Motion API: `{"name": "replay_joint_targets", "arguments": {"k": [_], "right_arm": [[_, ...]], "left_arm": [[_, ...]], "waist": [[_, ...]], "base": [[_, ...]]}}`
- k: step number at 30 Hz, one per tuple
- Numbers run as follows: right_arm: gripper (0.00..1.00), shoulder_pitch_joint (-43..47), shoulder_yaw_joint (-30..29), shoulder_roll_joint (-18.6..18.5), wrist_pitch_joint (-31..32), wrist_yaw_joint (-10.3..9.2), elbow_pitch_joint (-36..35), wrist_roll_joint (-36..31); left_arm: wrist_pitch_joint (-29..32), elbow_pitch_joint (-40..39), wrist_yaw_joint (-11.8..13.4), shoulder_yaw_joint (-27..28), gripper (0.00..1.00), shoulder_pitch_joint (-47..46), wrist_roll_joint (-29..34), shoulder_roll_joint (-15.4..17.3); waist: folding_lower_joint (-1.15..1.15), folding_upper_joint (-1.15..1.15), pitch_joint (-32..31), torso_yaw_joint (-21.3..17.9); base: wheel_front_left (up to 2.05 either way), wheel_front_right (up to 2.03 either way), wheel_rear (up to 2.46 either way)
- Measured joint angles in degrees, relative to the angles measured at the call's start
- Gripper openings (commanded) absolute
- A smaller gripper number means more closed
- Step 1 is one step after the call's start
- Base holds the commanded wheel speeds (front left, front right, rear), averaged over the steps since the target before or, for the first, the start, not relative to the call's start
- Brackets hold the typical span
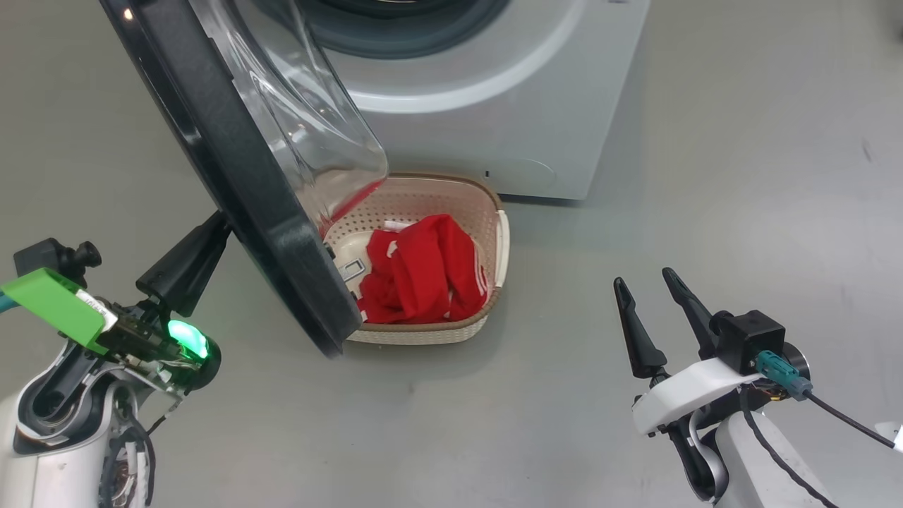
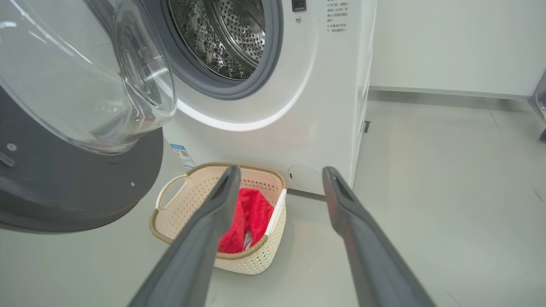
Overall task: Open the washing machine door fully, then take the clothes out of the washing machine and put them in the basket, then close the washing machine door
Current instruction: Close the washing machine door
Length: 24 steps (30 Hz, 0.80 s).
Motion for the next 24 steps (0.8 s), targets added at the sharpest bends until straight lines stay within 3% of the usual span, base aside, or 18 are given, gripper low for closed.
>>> {"name": "replay_joint_targets", "arguments": {"k": [8, 24], "right_arm": [[1.0, -0.2, -0.2, 0.2, 0.0, -0.07, -0.2, 0.4], [1.0, -2.0, -0.5, 0.4, 0.0, -0.1, -1.1, 1.5]], "left_arm": [[-5.1, -0.6, 0.0, 1.7, 0.0, -1.1, 1.7, -2.7], [-12.0, 0.7, 0.0, 2.2, 0.0, -11.8, 6.0, -3.4]], "waist": [[0.0, 0.0, 0.9, -5.3], [0.0, 0.0, 4.7, -16.5]], "base": [[0.0, 0.0, 0.0], [0.0, 0.0, 0.0]]}}
